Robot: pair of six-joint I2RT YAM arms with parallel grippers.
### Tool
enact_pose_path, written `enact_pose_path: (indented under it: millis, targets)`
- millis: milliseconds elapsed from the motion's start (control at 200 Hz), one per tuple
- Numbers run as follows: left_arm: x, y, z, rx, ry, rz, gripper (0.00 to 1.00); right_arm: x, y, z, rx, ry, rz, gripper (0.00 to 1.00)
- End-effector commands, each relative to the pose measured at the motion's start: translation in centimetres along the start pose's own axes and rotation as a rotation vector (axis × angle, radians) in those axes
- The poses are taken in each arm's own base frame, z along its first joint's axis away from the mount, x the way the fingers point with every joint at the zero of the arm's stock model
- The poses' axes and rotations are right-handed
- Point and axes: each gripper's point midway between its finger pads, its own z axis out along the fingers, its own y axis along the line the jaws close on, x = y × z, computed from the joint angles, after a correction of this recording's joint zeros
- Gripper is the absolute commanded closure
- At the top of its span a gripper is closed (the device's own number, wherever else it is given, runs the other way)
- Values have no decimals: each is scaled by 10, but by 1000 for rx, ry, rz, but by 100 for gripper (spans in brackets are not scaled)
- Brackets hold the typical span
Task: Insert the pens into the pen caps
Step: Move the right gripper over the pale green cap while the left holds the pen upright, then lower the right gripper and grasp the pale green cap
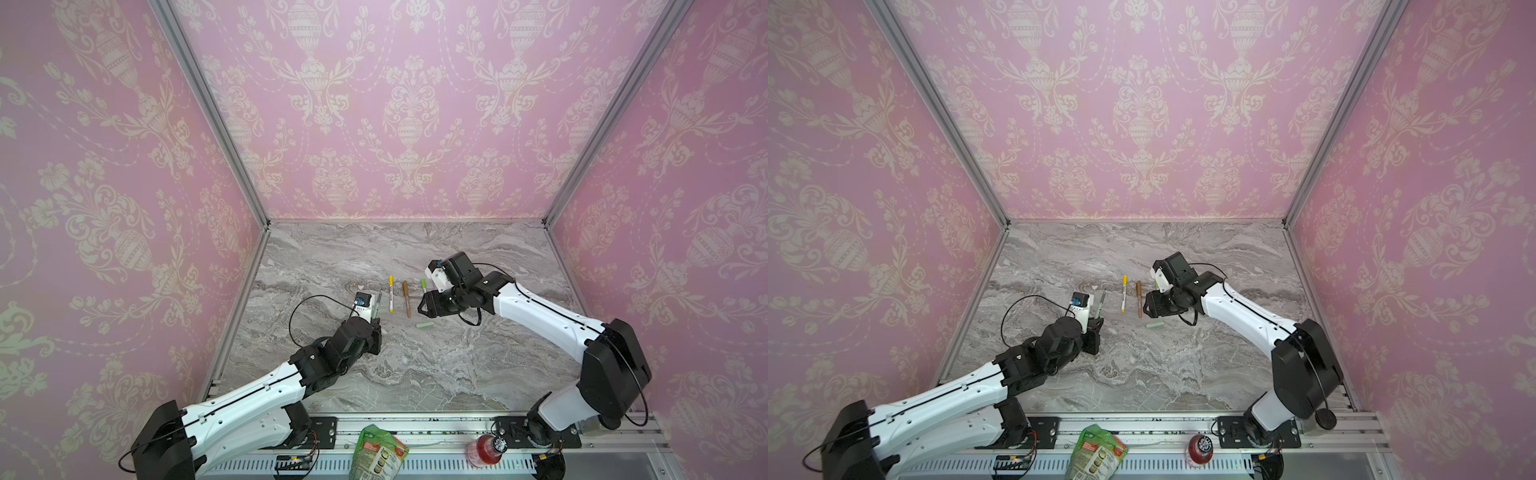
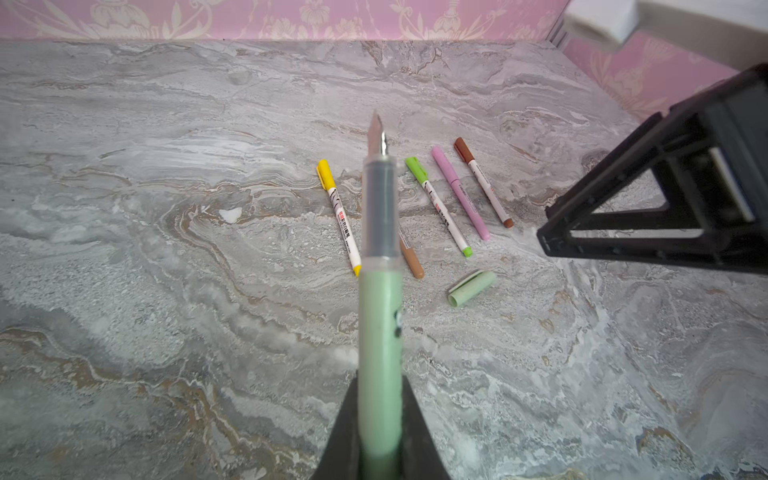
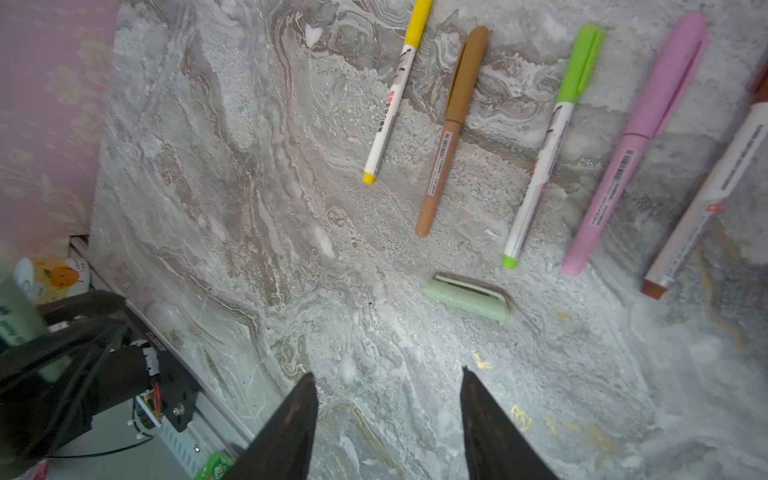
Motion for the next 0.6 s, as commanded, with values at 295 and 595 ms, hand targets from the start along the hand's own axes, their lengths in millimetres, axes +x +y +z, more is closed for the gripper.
enact_pose_path:
  millis: [295, 595]
  targets:
    - [12, 14, -8, -24, 11, -52, 100, 4, -17, 55, 57, 175, -45, 43]
    - [12, 13, -9, -16, 8, -40, 100, 17, -15, 84, 76, 255, -52, 44]
